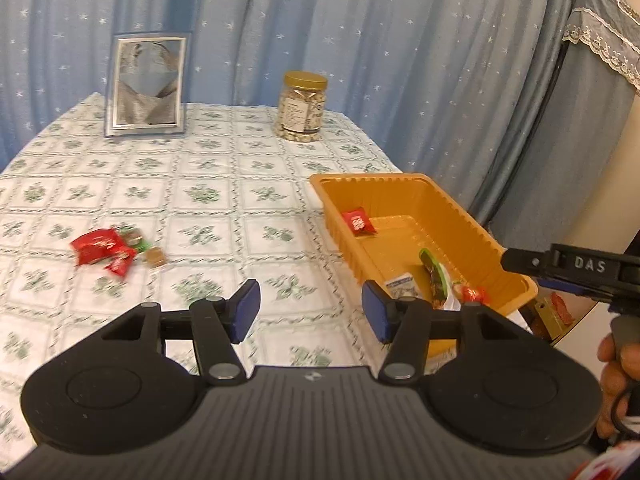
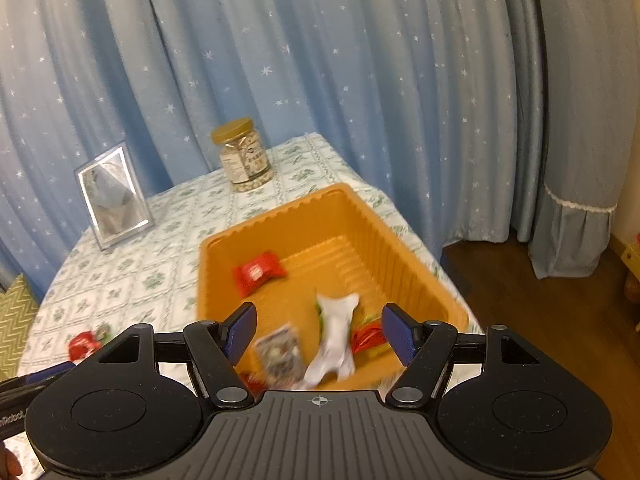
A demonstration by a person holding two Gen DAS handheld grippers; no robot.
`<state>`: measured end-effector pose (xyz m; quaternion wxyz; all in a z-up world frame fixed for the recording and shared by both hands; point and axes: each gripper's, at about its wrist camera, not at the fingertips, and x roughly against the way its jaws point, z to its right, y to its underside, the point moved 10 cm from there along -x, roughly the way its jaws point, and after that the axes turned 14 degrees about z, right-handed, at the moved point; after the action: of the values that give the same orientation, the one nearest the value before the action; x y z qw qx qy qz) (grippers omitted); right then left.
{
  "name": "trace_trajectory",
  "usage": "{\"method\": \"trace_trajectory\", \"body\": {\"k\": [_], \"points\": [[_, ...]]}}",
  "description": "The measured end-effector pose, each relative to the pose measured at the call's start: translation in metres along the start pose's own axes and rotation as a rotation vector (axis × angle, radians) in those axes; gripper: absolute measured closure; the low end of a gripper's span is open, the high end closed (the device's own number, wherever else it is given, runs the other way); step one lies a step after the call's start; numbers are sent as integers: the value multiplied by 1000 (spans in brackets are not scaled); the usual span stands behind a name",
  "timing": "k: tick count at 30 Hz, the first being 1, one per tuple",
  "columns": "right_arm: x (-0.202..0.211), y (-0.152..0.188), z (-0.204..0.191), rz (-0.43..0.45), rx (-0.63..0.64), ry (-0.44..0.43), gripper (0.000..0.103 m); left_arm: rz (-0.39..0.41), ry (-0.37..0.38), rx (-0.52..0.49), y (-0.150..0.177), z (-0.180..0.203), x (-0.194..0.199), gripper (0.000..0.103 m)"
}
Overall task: Organize snacks
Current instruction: 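Carry both red candies over the orange tray and open both tools to drop them, then withdraw both open tools from the tray toward the remaining candies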
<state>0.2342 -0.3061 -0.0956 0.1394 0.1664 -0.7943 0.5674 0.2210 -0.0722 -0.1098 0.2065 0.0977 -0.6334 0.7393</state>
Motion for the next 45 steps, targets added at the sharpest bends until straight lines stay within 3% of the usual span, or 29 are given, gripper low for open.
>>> {"method": "trace_trajectory", "body": {"k": [9,19,28,45], "points": [[47,21,-36,-9,27,-29,34,9,-45,-11,0,-18,48,44],[66,38,-75,-30,61,-76,34,13,-113,-19,1,-46,83,36],[69,43,-102,-35,97,-120,34,26,-176,-1,-3,-75,98,35],[54,56,-133,-51,153,-161,34,34,-219,34,-1,-110,100,35]]}}
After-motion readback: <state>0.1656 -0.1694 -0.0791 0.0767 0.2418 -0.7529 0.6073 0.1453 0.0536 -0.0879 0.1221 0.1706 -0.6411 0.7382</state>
